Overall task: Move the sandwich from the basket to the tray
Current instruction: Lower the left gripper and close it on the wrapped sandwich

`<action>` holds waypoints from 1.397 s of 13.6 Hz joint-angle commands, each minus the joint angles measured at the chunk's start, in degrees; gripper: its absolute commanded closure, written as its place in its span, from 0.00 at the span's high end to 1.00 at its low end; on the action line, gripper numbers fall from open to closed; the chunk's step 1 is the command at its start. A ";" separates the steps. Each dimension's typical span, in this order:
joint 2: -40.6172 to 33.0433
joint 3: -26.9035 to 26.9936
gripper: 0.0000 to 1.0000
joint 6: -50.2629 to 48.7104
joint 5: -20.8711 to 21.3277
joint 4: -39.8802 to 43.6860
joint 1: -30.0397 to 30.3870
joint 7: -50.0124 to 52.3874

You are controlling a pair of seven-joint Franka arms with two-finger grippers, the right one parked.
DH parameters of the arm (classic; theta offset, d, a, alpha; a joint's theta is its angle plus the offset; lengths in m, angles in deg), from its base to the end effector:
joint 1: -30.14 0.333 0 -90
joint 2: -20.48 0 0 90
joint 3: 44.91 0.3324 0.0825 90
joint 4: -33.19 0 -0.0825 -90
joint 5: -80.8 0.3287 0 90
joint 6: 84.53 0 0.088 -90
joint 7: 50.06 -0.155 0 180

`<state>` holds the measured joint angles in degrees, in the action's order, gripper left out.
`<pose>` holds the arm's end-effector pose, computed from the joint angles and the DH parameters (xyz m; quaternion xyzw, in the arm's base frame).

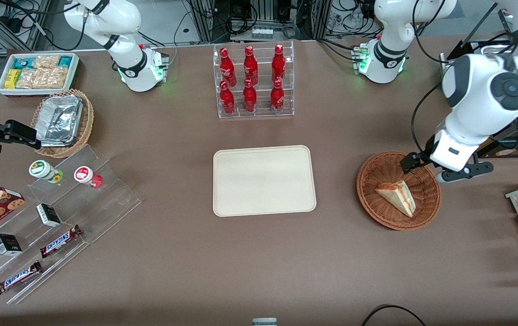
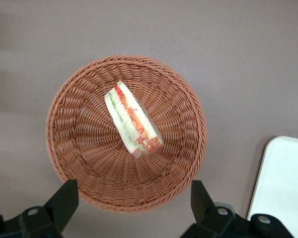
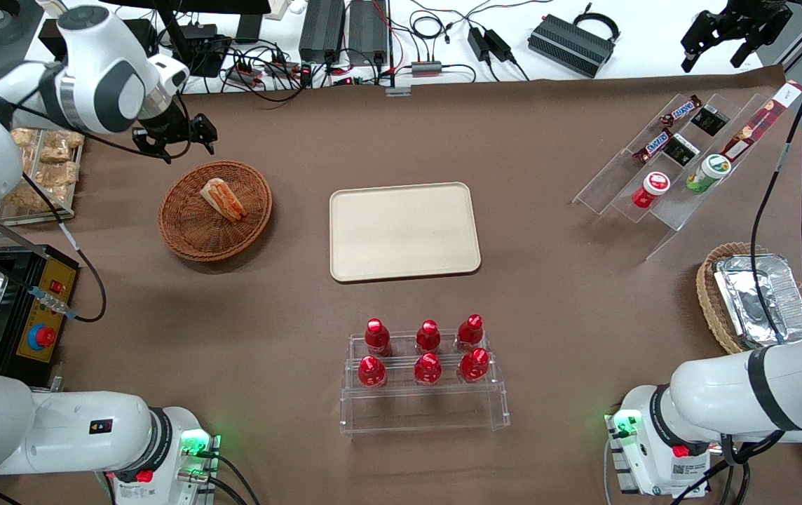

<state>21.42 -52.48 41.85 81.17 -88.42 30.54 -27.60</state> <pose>0.5037 -0.0627 0.4080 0.9908 0.1312 0.0328 0.0070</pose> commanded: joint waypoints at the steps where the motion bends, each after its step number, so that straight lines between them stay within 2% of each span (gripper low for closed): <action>1: 0.81 -0.25 1.00 5.62 0.08 -3.72 0.56 4.17; 6: 5.29 -0.16 1.00 11.33 0.16 -4.95 0.65 9.09; 19: 11.89 0.19 1.00 18.11 0.16 -4.86 1.18 14.81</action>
<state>32.67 -51.91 58.49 81.17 -93.23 31.34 -14.14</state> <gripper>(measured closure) 0.000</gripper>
